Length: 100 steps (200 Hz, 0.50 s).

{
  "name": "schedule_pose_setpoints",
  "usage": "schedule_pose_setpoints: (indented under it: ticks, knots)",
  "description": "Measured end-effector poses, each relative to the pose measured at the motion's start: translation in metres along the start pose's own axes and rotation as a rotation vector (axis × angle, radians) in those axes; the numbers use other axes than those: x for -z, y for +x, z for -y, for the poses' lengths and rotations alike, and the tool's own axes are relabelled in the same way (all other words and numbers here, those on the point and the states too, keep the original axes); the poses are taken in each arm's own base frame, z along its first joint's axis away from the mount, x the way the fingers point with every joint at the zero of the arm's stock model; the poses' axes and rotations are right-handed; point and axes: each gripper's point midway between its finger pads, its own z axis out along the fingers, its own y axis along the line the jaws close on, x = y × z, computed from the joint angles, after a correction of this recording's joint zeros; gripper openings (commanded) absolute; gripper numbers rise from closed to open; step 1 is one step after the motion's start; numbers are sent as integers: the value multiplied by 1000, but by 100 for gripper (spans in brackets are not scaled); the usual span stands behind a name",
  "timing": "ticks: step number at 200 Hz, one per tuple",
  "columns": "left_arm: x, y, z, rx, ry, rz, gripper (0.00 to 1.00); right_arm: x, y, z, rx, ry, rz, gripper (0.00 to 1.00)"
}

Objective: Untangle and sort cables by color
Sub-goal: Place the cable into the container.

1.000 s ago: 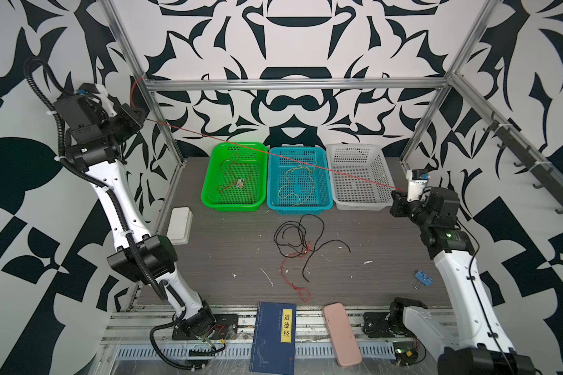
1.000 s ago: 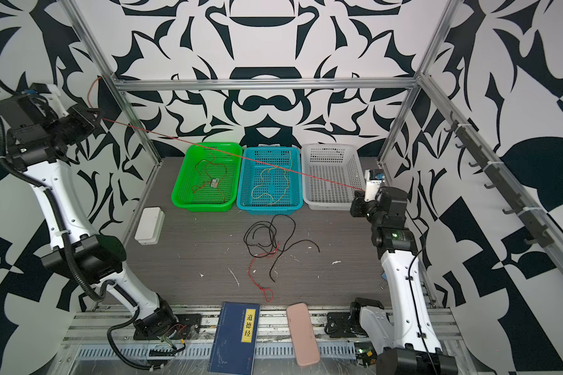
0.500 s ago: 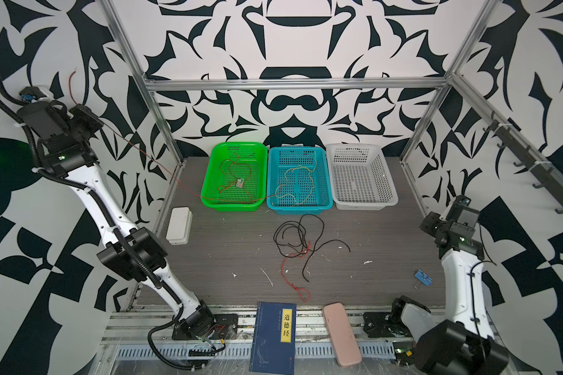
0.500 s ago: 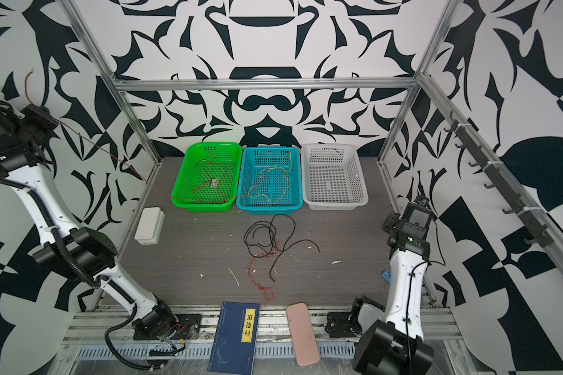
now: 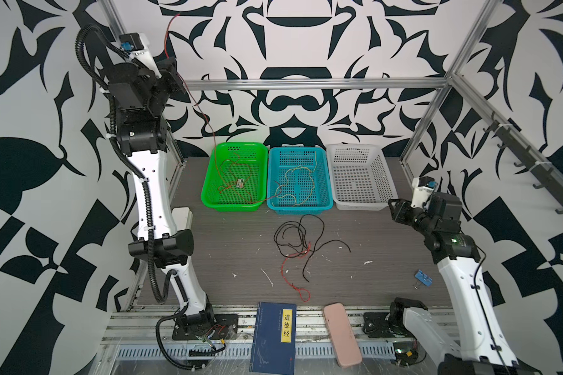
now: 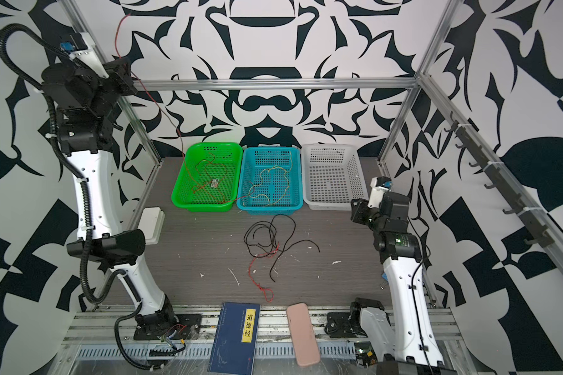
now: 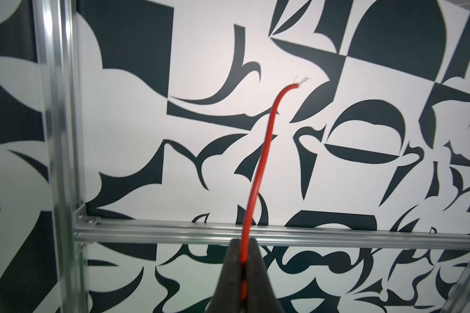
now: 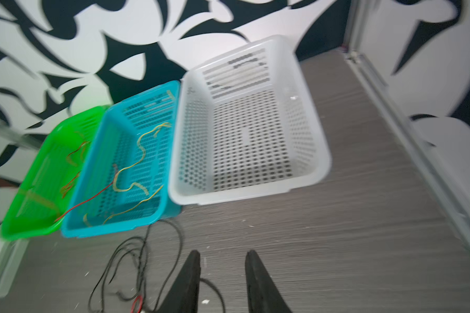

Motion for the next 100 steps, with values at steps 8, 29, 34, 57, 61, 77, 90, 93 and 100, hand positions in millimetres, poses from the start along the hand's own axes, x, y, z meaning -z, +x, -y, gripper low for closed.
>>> schedule_pose_setpoints:
  ticks: [8,29,34,57,61,77,90,93,100]
  knots:
    - [-2,0,9,-21,11,5,0,1,3,-11,9,-36,-9,32]
    - [-14,20,25,-85,20,-20,0,2,9,-31,30,-102,-27,31]
    - [-19,29,30,-100,27,-33,0,2,10,-35,34,-112,-30,31]
    - [-46,86,44,-132,52,-120,0,5,14,-44,46,-145,-35,31]
    - [-51,98,45,-134,56,-139,0,6,14,-44,47,-146,-33,31]
    - [-71,157,44,-137,59,-235,0,8,17,-44,51,-146,-32,31]
    - [-81,208,43,-143,55,-323,0,9,21,-42,51,-143,-39,31]
    - [-83,219,42,-144,52,-342,0,9,23,-42,51,-143,-41,31]
    - [-84,246,40,-146,45,-390,0,9,25,-41,50,-141,-47,31]
